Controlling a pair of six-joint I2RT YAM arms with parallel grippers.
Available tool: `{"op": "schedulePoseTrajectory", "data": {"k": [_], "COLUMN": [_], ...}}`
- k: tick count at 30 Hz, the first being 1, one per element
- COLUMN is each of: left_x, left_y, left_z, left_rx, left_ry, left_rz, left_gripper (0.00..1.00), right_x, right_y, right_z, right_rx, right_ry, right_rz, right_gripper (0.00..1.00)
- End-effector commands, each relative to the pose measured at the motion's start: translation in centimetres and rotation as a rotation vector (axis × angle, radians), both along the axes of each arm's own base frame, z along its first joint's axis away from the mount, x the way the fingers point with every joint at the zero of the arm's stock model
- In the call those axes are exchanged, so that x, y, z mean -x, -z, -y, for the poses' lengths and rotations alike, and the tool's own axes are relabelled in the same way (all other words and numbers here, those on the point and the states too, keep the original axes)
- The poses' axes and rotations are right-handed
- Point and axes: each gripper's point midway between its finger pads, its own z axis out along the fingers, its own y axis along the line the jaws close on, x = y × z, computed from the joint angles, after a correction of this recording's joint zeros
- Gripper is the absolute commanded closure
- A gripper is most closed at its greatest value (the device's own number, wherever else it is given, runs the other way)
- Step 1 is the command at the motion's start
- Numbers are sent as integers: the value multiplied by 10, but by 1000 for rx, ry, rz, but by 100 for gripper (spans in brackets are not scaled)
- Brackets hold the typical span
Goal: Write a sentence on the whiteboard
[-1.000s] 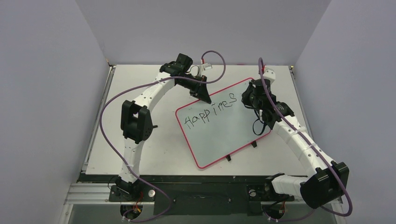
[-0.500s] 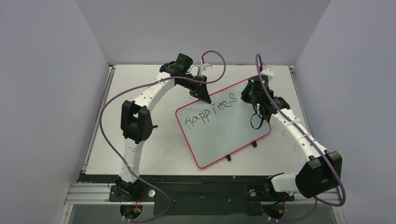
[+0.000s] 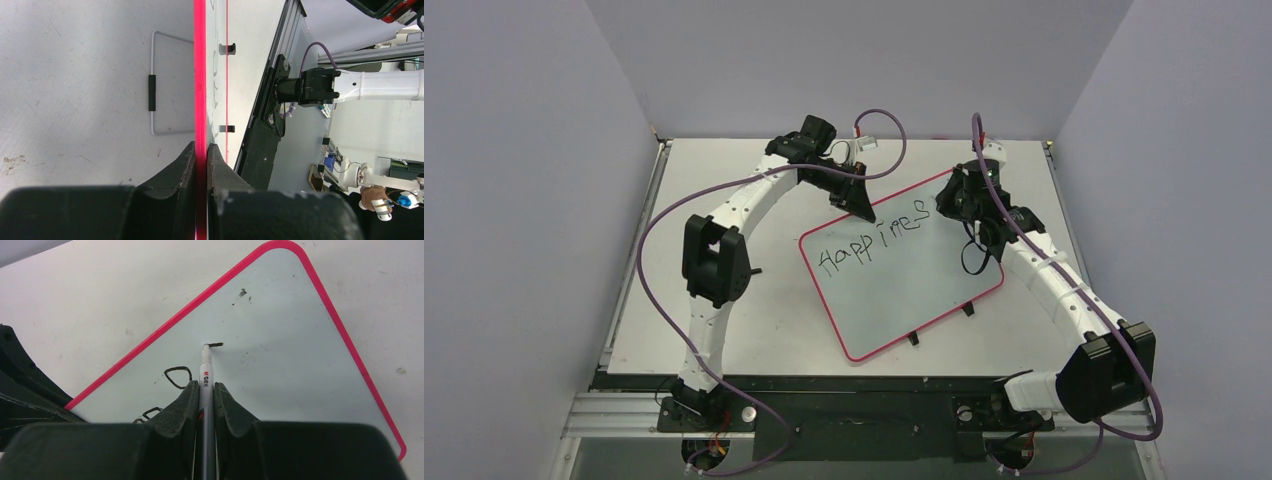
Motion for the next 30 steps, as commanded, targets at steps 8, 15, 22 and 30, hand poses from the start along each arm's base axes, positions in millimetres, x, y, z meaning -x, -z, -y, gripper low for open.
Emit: {"op": "schedulePoseTrajectory", "data": {"k": [8,15,22,30], "left_x": [-9,-9,-9,-8], "left_y": [-38,-38,-38,-38], "left_z": [3,4,3,3], "left_rx": [67,70,68,67], "left_ry": [31,32,31,31], "left_rz": [212,210,212,212], "left_gripper": [100,100,100,100], "right_x": [7,17,20,21], "right_y": [11,22,31,36], "right_z": [-12,-6,7,20], "right_rx": [-29,-13,22,55], "right_ry": [-47,-42,3,51], "right_rz": [-9,-30,-49,-59], "right_gripper": [100,100,100,100]}}
